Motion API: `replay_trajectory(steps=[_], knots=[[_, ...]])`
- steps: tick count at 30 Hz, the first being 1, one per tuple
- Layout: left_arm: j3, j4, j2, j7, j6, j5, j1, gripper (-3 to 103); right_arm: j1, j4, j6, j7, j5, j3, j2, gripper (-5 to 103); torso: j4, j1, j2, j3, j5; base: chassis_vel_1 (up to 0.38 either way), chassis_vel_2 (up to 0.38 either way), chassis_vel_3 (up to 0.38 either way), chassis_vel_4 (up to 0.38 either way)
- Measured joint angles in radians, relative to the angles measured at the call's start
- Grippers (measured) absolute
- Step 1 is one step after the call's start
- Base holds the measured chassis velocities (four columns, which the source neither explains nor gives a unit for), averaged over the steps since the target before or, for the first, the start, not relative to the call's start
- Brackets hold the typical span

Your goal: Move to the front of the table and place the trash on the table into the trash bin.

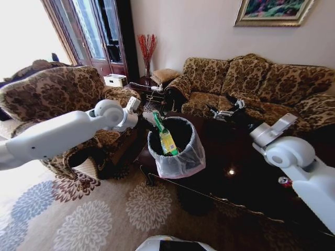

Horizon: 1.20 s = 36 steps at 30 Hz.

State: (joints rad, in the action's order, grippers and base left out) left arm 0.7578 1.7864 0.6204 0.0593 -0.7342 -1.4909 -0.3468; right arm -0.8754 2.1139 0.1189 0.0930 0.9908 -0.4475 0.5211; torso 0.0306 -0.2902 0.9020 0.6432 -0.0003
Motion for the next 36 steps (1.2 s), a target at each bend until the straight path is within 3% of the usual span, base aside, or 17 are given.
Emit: replay_trajectory(steps=[3,6,10,17,19,20,21,23,24,25,28,29,30,32,33,34,36], knots=[[-0.029,-0.013,0.001,0.034,0.0,0.124,0.061,0,0.014,-0.007,-0.003,0.003,-0.001,-0.003,-0.006,100,0.0001,0.0,0.0,0.0,0.0002,0.0,0.0,0.0,0.0],[-0.06,-0.052,0.002,0.058,0.0,0.163,0.087,0,0.014,-0.008,-0.003,0.001,0.002,-0.003,-0.01,100,0.0001,0.0,0.0,0.0,0.0005,0.0,0.0,0.0,0.0],[-0.023,-0.064,-0.011,0.061,0.0,0.209,0.082,0,0.027,-0.012,-0.001,0.0,-0.004,0.01,0.001,100,0.0006,0.0,0.0,0.0,-0.0008,0.0,0.0,0.0,0.0],[-0.058,-0.076,-0.008,0.057,-0.001,0.16,0.114,0,0.036,-0.009,0.008,-0.012,-0.006,0.021,0.01,100,0.0004,0.0,0.0,0.0,0.0004,0.0,0.0,0.0,0.0],[-0.131,-0.082,0.011,0.109,-0.001,0.128,0.164,0,0.021,-0.002,0.027,-0.074,-0.004,-0.001,0.012,100,0.0002,0.0,0.0,0.0,0.0005,0.0,0.0,0.0,0.0],[-0.202,-0.083,0.032,0.184,-0.001,0.113,0.225,0,0.003,0.01,0.058,-0.152,0.011,-0.024,0.015,100,0.0001,0.0,0.0,0.0,0.0005,0.0,0.0,0.0,0.0],[-0.202,-0.083,0.032,0.184,-0.001,0.113,0.225,0,0.003,0.01,0.058,-0.152,0.011,-0.024,0.015,100,0.0001,0.0,0.0,0.0,0.0005,0.0,0.0,0.0,0.0],[-0.31,-0.078,0.065,0.271,-0.001,0.114,0.314,0,-0.01,0.023,0.114,-0.266,0.044,-0.052,0.021,100,0.0,0.0,0.0,0.0,-0.0002,0.0,0.0,0.0,0.0],[-0.31,-0.078,0.065,0.271,-0.001,0.114,0.314,0,-0.01,0.023,0.114,-0.266,0.044,-0.052,0.021,100,0.0,0.0,0.0,0.0,-0.0002,0.0,0.0,0.0,0.0],[-0.367,-0.069,0.072,0.289,-0.001,0.134,0.355,0,-0.013,0.021,0.126,-0.312,0.046,-0.06,0.026,100,-0.0002,0.0,0.0,0.0,-0.0004,0.0,0.0,0.0,0.0],[-0.525,-0.042,0.054,0.277,-0.001,0.253,0.447,0,-0.032,-0.001,0.153,-0.377,-0.003,-0.079,0.048,100,-0.0006,0.0,0.0,0.0,0.0003,0.0,0.0,0.0,0.0],[-0.662,-0.008,0.016,0.258,-0.001,0.327,0.54,0,-0.044,-0.018,0.181,-0.386,-0.059,-0.086,0.069,100,-0.0007,0.0,0.0,0.0,0.0007,0.0,0.0,0.0,0.0],[-0.662,-0.008,0.016,0.258,-0.001,0.327,0.54,0,-0.044,-0.018,0.181,-0.386,-0.059,-0.086,0.069,100,-0.0007,0.0,0.0,0.0,0.0007,0.0,0.0,0.0,0.0],[-0.839,0.047,-0.037,0.235,0.009,0.42,0.728,0,-0.11,-0.021,0.236,-0.369,-0.144,-0.156,0.105,100,0.0022,0.0,0.0,0.0,0.0011,0.0,0.0,0.0,0.0],[-0.919,0.072,-0.05,0.221,0.032,0.471,0.832,0,-0.172,-0.01,0.249,-0.356,-0.166,-0.214,0.126,100,0.0019,0.0,0.0,0.0,-0.0019,0.0,0.0,0.0,0.0],[-0.919,0.072,-0.05,0.221,0.032,0.471,0.832,0,-0.172,-0.01,0.249,-0.356,-0.166,-0.214,0.126,100,0.0019,0.0,0.0,0.0,-0.0019,0.0,0.0,0.0,0.0],[-1.04,0.104,-0.056,0.188,0.062,0.537,0.969,0,-0.261,0.006,0.255,-0.337,-0.19,-0.29,0.157,100,0.0015,0.0,0.0,0.0,-0.0022,0.0,0.0,0.0,0.0]])
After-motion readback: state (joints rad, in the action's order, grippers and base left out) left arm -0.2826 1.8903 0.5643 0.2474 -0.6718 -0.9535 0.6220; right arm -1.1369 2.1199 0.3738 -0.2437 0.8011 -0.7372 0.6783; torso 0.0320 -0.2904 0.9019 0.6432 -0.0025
